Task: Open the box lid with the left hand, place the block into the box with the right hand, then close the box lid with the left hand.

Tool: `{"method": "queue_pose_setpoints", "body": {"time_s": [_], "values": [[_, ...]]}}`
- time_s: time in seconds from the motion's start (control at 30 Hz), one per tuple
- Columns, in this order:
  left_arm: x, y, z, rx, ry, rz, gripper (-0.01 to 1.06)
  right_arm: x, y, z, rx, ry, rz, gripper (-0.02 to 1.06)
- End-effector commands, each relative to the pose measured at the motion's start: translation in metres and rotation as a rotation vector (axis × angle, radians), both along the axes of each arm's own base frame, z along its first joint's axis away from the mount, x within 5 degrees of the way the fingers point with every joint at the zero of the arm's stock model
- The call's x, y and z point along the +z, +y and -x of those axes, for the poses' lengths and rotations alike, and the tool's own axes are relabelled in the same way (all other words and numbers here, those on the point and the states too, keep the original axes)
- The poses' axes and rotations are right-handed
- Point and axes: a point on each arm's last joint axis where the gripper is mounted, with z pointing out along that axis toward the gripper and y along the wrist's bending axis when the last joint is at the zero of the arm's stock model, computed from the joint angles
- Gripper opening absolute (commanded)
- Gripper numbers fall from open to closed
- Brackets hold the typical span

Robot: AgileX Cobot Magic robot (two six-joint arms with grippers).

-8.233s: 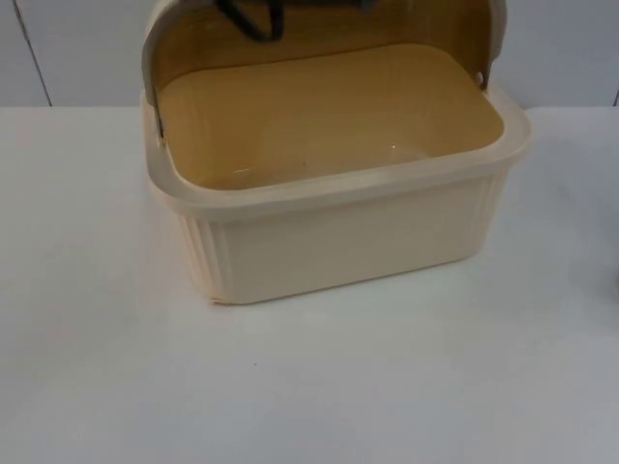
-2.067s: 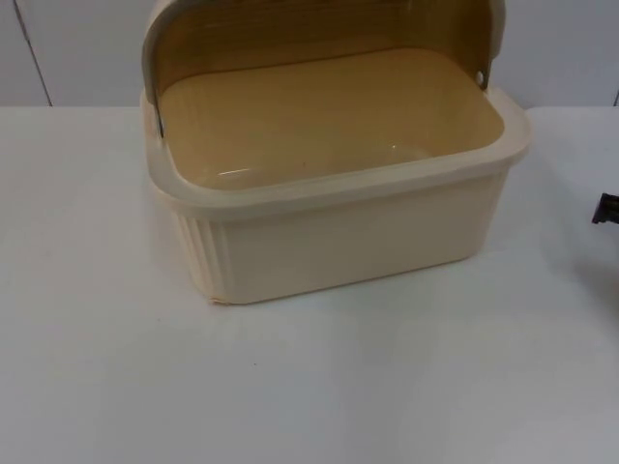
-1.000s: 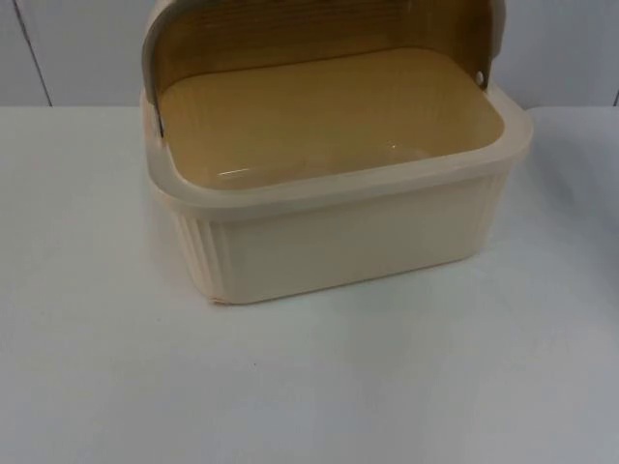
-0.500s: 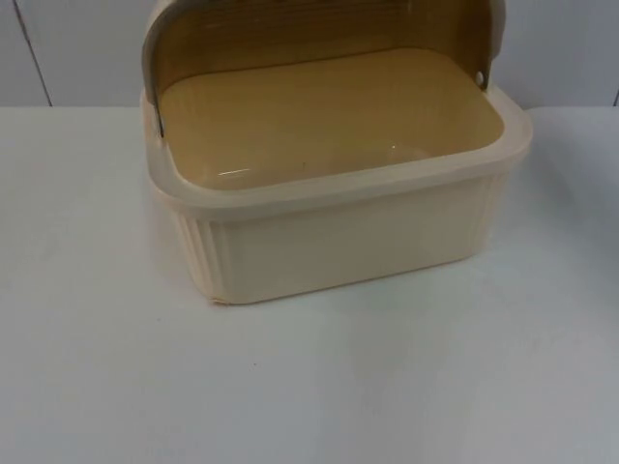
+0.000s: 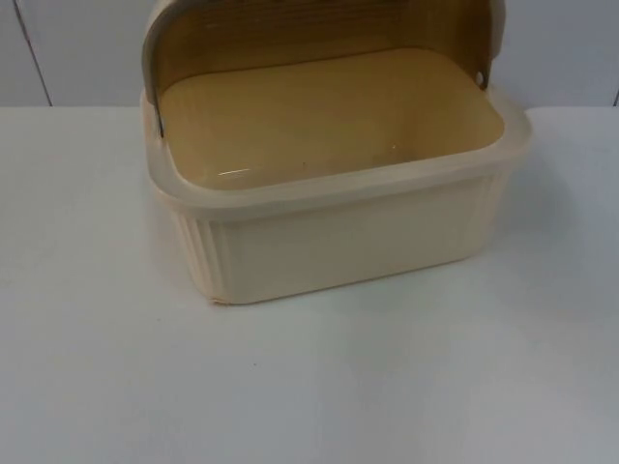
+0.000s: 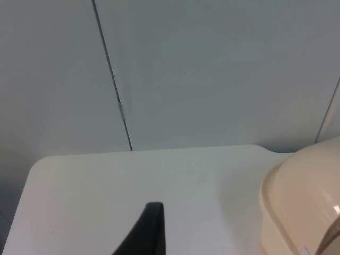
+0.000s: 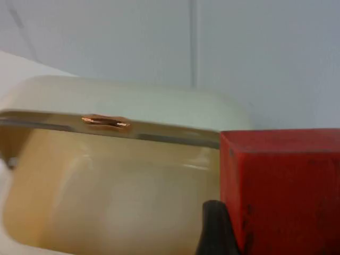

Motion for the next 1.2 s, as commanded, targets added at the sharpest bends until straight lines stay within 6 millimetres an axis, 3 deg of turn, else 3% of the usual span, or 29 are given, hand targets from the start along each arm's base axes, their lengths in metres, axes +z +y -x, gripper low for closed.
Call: {"method": "queue_pose_setpoints", "body": {"time_s": [0.0,0.17,0.27,0.37,0.4,0.53,0.57,0.67,0.87,1.17], "values": [[0.002,0.0,0.0,-0.001,-0.008,-0.004,1.04,0.006,0.01,0.007,0.052,-0.07,0.009,0.01],[0.002,0.0,0.0,-0.002,-0.013,-0.003,1.04,0.001,0.038,0.012,0.141,-0.099,-0.01,0.01],[0.002,0.0,0.0,-0.003,-0.014,-0.001,1.04,-0.015,0.052,0.002,0.161,-0.065,0.004,0.01],[0.002,0.0,0.0,-0.003,-0.014,-0.001,1.04,-0.044,0.065,-0.017,0.155,0.012,0.033,0.01],[0.002,0.0,0.0,-0.003,-0.014,-0.001,1.04,-0.044,0.065,-0.017,0.155,0.012,0.033,0.01],[0.003,0.0,0.0,-0.003,-0.015,-0.001,1.04,-0.086,0.08,-0.039,0.132,0.125,0.052,0.01],[0.003,0.0,0.0,-0.003,-0.015,-0.001,1.04,-0.086,0.08,-0.039,0.132,0.125,0.052,0.01],[0.003,0.0,0.0,-0.003,-0.015,-0.001,1.04,-0.124,0.092,-0.057,0.134,0.18,0.089,0.01],[0.002,0.0,0.0,-0.003,-0.014,-0.001,1.04,-0.163,0.104,-0.076,0.138,0.191,0.1,0.01],[0.002,0.0,0.0,-0.002,-0.012,-0.001,1.04,-0.183,0.111,-0.089,0.119,0.154,0.059,0.01]]}}
